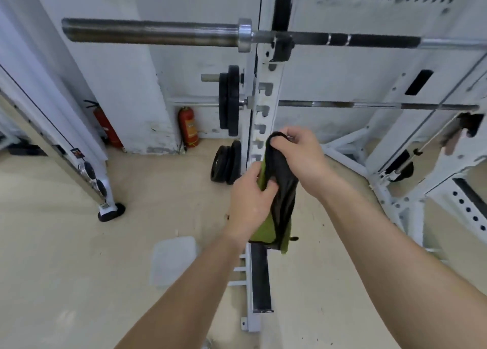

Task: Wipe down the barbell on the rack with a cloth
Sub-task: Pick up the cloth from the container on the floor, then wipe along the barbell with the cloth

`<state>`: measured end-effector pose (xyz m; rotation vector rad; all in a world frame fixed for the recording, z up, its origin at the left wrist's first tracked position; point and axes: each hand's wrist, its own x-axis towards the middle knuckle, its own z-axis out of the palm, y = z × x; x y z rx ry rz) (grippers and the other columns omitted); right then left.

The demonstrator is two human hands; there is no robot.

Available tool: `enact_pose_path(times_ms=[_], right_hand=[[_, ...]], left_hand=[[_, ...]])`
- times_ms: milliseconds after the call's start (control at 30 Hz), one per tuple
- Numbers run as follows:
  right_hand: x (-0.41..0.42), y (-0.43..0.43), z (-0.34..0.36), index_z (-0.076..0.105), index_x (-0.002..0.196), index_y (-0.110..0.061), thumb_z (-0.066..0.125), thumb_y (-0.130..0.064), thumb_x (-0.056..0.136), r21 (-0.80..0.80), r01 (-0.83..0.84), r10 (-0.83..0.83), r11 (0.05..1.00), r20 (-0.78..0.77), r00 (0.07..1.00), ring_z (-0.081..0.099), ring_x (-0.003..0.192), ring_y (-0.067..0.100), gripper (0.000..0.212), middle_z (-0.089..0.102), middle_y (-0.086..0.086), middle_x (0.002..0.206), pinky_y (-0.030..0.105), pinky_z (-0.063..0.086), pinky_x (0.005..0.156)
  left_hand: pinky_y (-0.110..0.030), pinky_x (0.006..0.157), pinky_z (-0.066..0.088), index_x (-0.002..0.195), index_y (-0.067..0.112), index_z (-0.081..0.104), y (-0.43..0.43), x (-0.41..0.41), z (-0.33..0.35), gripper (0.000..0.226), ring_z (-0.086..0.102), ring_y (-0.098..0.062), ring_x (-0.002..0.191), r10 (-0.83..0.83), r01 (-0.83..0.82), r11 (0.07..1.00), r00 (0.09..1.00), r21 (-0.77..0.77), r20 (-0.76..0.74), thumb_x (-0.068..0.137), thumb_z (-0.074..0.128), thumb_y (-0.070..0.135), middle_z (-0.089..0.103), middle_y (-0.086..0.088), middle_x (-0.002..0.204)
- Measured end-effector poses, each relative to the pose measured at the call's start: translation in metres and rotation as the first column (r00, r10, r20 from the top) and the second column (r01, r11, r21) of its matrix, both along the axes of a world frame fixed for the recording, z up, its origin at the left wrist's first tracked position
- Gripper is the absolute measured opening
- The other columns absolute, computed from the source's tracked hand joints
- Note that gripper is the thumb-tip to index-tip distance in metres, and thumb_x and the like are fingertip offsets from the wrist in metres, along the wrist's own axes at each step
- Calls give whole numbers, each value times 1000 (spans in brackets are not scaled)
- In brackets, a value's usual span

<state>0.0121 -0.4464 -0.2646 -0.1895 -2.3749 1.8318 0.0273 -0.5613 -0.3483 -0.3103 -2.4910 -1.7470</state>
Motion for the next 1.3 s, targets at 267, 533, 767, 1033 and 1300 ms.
enact_pose_path(times_ms=[267,533,767,1033,1300], right_hand=[[46,165,75,61,79,1,63,-20,89,6,45,-43,999,-192,980,51,68,15,24,54,6,72,29,38,65],[41,309,62,59,98,-6,42,-35,104,392,394,-327,831,-230,917,59,92,30,34,65,10,97,34,41,71],[-34,340,93,54,82,-15,42,-30,104,278,440,-351,854,-315,882,53,81,23,30,56,-2,78,35,37,69],[-214,352,218,48,69,-19,48,-24,91,110,464,-379,879,-430,819,42,66,16,23,45,-5,65,32,29,56],[-337,360,212,32,145,-9,42,-34,95,734,392,-341,555,-230,912,35,135,37,57,36,16,147,50,32,105]], left_hand=[[-14,68,47,109,15,62,129,27,7,34,60,-17,82,48,-33,996,982,-83,185,88,45,-5,67,2,92],[-24,72,44,96,19,68,186,-36,109,19,59,-8,88,32,-23,993,997,-118,73,93,51,12,65,9,91],[-33,74,52,81,31,67,193,-117,200,21,63,-10,84,-200,88,838,968,-538,-152,78,65,52,68,12,82],[-35,72,47,94,29,59,214,-268,316,42,58,-17,88,-125,-200,819,853,-538,-507,72,74,61,65,8,91],[-51,98,43,147,10,31,283,-399,291,74,43,-43,125,90,-380,598,907,-706,-412,90,60,48,38,-21,145]])
